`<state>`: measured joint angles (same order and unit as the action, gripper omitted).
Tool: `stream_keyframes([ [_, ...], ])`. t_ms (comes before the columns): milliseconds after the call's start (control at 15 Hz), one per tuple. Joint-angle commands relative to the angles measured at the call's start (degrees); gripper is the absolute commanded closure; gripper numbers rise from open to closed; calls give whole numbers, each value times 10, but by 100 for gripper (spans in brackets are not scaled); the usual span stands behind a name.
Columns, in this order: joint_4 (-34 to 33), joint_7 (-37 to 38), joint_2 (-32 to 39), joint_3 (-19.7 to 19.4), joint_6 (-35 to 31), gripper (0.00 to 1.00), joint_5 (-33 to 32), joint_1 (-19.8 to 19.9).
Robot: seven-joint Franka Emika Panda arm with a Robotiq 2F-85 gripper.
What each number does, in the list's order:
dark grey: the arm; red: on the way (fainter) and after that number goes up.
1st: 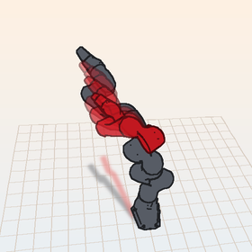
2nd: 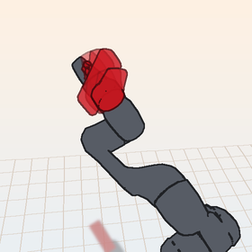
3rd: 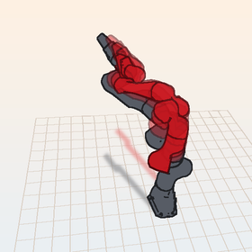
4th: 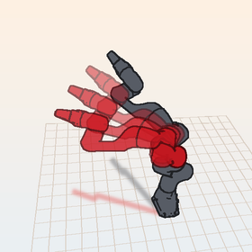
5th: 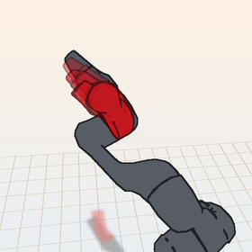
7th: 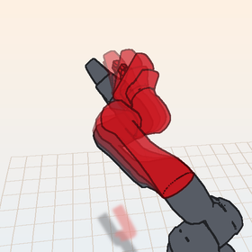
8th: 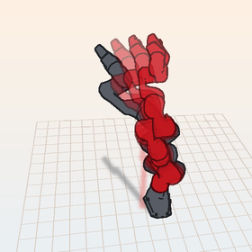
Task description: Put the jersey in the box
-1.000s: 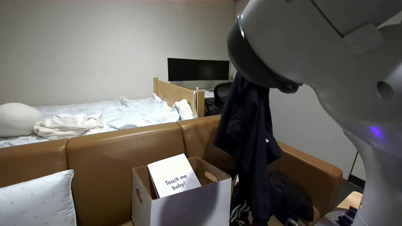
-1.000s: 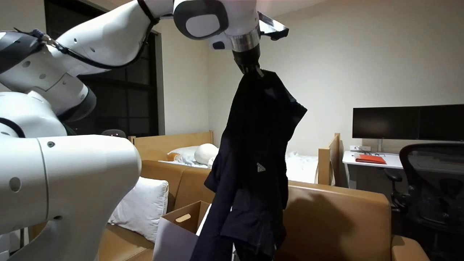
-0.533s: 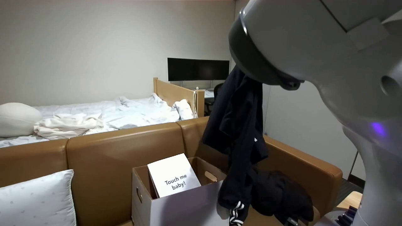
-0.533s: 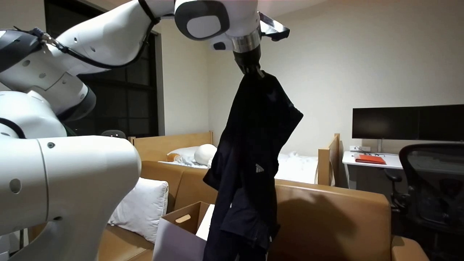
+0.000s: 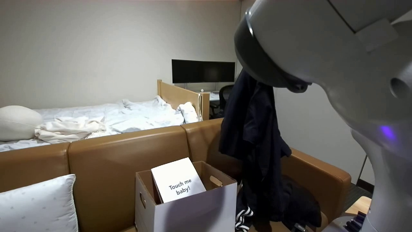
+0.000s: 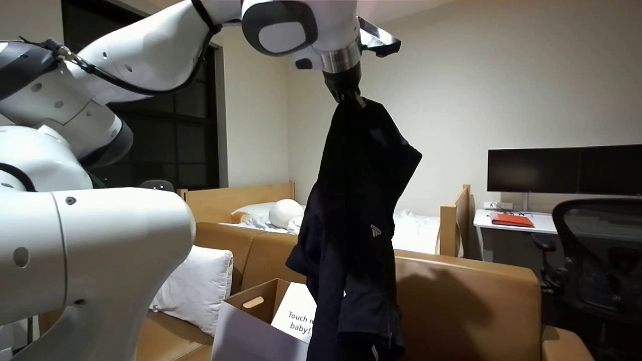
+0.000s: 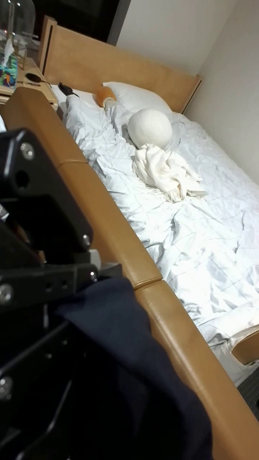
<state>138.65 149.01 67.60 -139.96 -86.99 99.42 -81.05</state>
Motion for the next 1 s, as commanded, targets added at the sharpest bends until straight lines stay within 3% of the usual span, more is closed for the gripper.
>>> stream_keyframes([
  [0,0,0,0,0,0,99,0,0],
  [200,-53,0,-6,-5,42,99,19,22],
  [533,-223,-3,-36,-18,121,99,8,36],
  [733,-290,-1,-45,-9,84,99,56,33],
  [867,-301,0,-73,-3,33,99,43,0],
  [933,-313,0,-70,-3,9,99,49,3],
])
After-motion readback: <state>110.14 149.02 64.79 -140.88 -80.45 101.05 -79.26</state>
